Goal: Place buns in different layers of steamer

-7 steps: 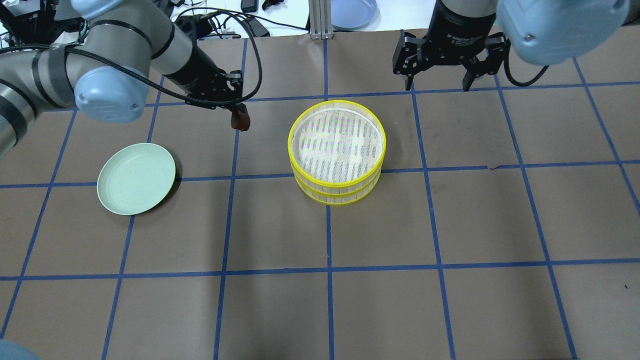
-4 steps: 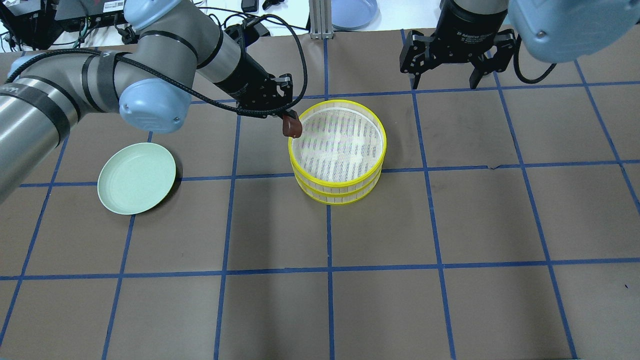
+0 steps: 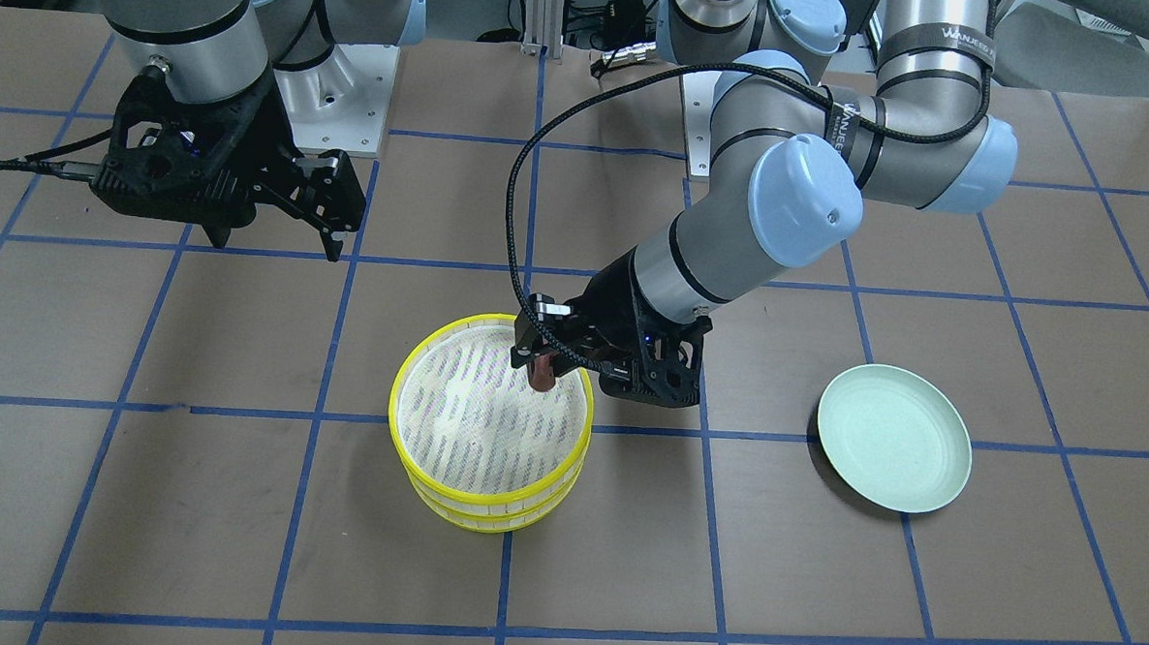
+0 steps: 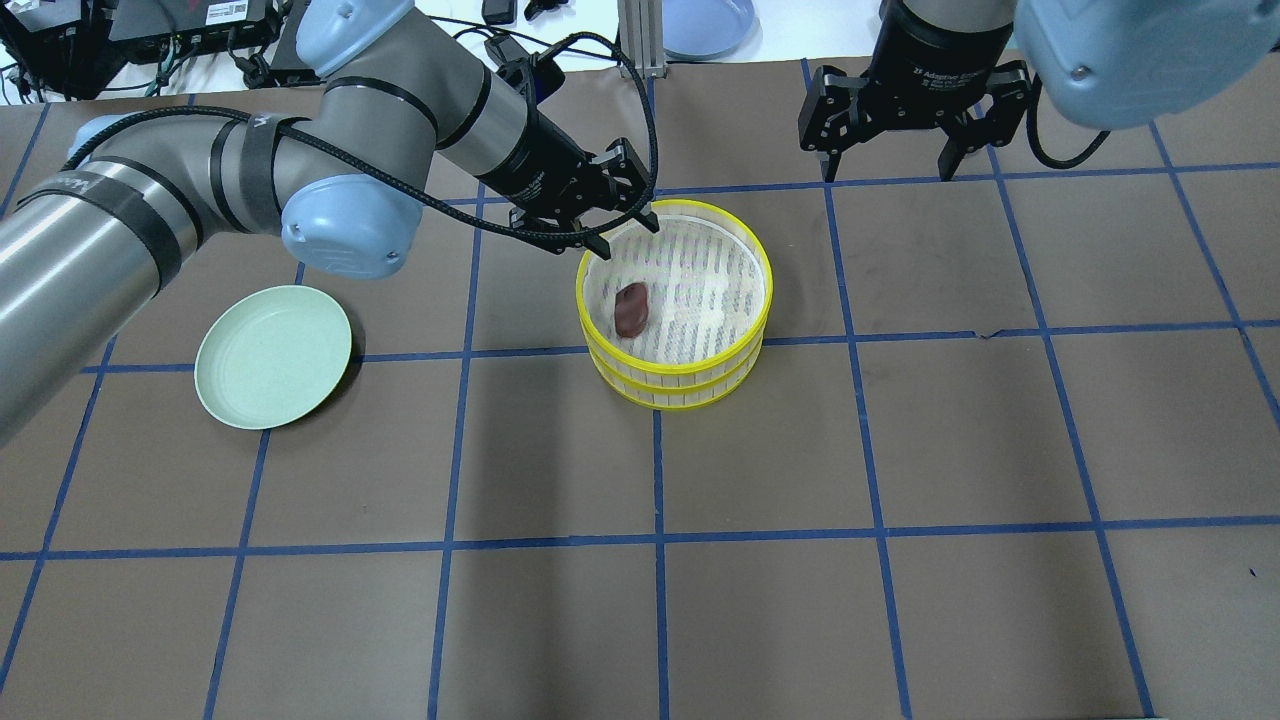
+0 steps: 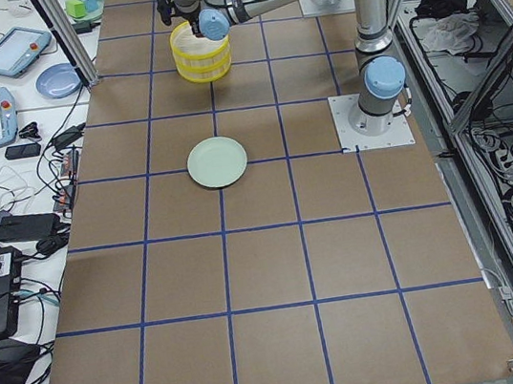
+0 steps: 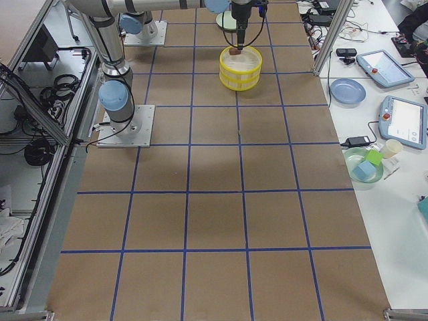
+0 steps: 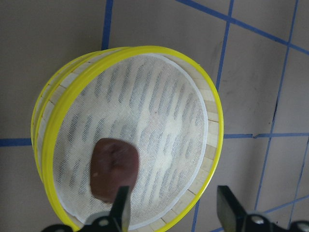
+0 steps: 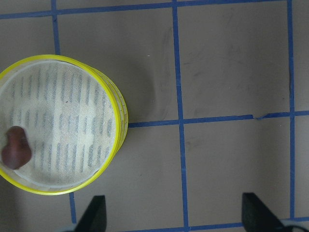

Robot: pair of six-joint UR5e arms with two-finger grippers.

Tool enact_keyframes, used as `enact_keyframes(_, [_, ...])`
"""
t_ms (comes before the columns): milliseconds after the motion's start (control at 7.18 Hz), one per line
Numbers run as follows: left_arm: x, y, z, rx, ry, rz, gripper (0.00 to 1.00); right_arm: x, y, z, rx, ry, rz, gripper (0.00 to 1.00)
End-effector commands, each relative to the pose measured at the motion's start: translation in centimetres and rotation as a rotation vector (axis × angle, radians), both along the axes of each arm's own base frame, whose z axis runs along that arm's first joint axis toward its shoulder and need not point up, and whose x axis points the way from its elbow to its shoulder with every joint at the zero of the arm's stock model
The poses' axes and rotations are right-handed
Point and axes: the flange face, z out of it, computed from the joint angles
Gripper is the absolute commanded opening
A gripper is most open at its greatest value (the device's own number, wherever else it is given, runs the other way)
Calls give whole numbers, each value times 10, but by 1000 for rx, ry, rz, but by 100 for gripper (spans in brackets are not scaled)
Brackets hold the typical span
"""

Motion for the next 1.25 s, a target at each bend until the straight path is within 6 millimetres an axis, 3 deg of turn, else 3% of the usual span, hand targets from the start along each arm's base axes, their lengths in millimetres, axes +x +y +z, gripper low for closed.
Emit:
enact_keyframes(0, [-1,-1,4,19,-6,39,100,1,0,-1,1,2,2,100])
enact_keyframes(139, [8,-2,9,-5,-68,42,100,1,0,-1,1,2,2,100])
enact_keyframes(279, [27,-4,13,-56,-242,12,100,1,1,-1,3,0,2,100])
enact_keyframes(557, [76,-22,63,-70,-350,-67,100,1,1,-2,4,2,3,100])
enact_keyframes(697, [115,-17,68,-64,-482,-159,100,1,1,-2,4,2,3,100])
enact_keyframes(975, [143,7,116,-92,-541,-128,100,1,1,-2,4,2,3,100])
enact_keyframes(1115, [157,14,129,-91,-555,-106,100,1,1,-2,4,4,3,100])
